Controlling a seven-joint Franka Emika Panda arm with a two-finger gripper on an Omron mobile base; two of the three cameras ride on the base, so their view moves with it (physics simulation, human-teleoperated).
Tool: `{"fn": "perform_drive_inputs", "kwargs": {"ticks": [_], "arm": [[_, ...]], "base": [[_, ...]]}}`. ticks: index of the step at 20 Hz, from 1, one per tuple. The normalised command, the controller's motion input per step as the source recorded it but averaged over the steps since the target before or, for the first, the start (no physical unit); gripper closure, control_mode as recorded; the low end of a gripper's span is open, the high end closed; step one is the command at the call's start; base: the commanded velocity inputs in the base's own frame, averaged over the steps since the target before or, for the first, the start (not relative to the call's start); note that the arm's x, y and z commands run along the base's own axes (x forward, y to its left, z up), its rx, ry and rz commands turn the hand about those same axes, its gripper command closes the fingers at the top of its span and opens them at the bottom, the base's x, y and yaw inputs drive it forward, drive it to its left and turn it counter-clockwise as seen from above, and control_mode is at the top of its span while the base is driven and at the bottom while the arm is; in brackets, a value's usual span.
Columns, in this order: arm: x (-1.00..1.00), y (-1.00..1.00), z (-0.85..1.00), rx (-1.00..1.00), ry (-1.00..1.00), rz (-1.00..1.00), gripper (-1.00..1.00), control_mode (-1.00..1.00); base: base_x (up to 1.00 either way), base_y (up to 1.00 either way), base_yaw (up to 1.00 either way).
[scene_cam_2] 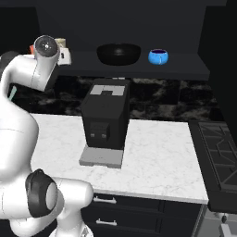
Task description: Gather all objects into one cabinet and sort the glasses and bowls to opposite sides.
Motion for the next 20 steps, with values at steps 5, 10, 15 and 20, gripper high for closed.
{"fn": "perform_drive_inputs", "kwargs": {"ticks": [5, 10, 15, 20], "arm": [[-0.63, -0.59, 0.10, 0.00, 0.00, -0.08, -1.00, -1.00], [-0.35, -0.57, 0.17, 0.00, 0.00, -0.06, -1.00, -1.00], [-0.04, -0.66, 0.15, 0.00, 0.00, -0.02, -1.00, -1.00], [-0.01, -0.60, 0.11, 0.00, 0.00, -0.02, -1.00, -1.00]], "base": [[0.00, 0.00, 0.00], [0.00, 0.00, 0.00], [0.00, 0.00, 0.00], [0.00, 0.00, 0.00]]}}
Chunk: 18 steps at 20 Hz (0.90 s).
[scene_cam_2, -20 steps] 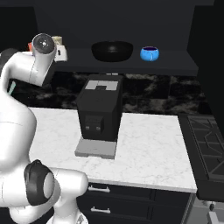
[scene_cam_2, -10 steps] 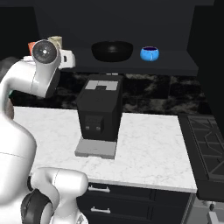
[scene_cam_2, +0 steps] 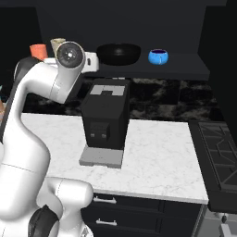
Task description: Gather all objects into one cabinet and sort the glasses and bowls to opposite sides.
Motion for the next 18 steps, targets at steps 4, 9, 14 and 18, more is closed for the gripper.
{"fn": "perform_drive_inputs", "kwargs": {"ticks": [4, 9, 14, 18], "arm": [[0.00, -0.54, 0.06, 0.00, 0.00, -0.03, -1.00, -1.00], [0.00, -0.50, 0.05, 0.00, 0.00, -0.04, -1.00, -1.00], [0.00, -0.48, 0.01, 0.00, 0.00, -0.04, -1.00, -1.00], [0.09, -0.38, 0.01, 0.00, 0.02, -0.05, -1.00, -1.00]], "base": [[0.00, 0.00, 0.00], [0.00, 0.00, 0.00], [0.00, 0.00, 0.00], [0.00, 0.00, 0.00]]}}
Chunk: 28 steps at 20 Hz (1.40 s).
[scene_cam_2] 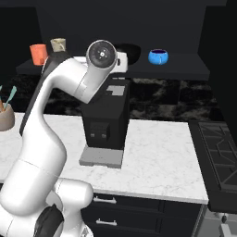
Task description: Gather all objects into one cabinet and sort the glasses and bowls to opposite sides.
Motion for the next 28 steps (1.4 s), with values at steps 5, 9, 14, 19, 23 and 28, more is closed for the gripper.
{"fn": "perform_drive_inputs", "kwargs": {"ticks": [5, 9, 14, 19, 23, 28], "arm": [[0.11, -0.35, 0.02, 0.00, 0.02, -0.05, -1.00, -1.00], [0.11, -0.41, 0.00, 0.00, 0.03, -0.09, -1.00, -1.00], [0.08, -0.54, 0.00, 0.00, 0.03, -0.17, -1.00, -1.00], [0.07, -0.49, 0.00, 0.00, 0.03, -0.20, -1.00, -1.00], [0.04, -0.52, 0.00, 0.00, 0.01, -0.14, -1.00, -1.00], [0.02, -0.46, 0.00, 0.00, 0.00, -0.05, -1.00, -1.00]], "base": [[0.00, 0.00, 0.00], [0.00, 0.00, 0.00], [0.00, 0.00, 0.00], [0.00, 0.00, 0.00], [0.00, 0.00, 0.00], [0.00, 0.00, 0.00]]}}
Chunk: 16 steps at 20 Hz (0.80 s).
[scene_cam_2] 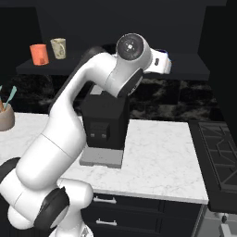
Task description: Gather all objects into one cabinet and sort the glasses and bowls to opposite sides.
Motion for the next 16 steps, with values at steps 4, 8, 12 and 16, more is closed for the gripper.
{"fn": "perform_drive_inputs", "kwargs": {"ticks": [4, 8, 12, 16], "arm": [[0.06, -0.26, 0.00, 0.00, 0.00, 0.00, -1.00, -1.00], [0.28, -0.04, -0.02, 0.00, 0.00, 0.00, -1.00, -1.00], [0.49, 0.00, -0.08, 0.00, 0.00, 0.07, -1.00, -1.00], [0.48, 0.00, -0.08, 0.00, 0.00, 0.06, -1.00, -1.00]], "base": [[0.00, 0.00, 0.00], [0.00, 0.00, 0.00], [0.00, 0.00, 0.00], [0.00, 0.00, 0.00]]}}
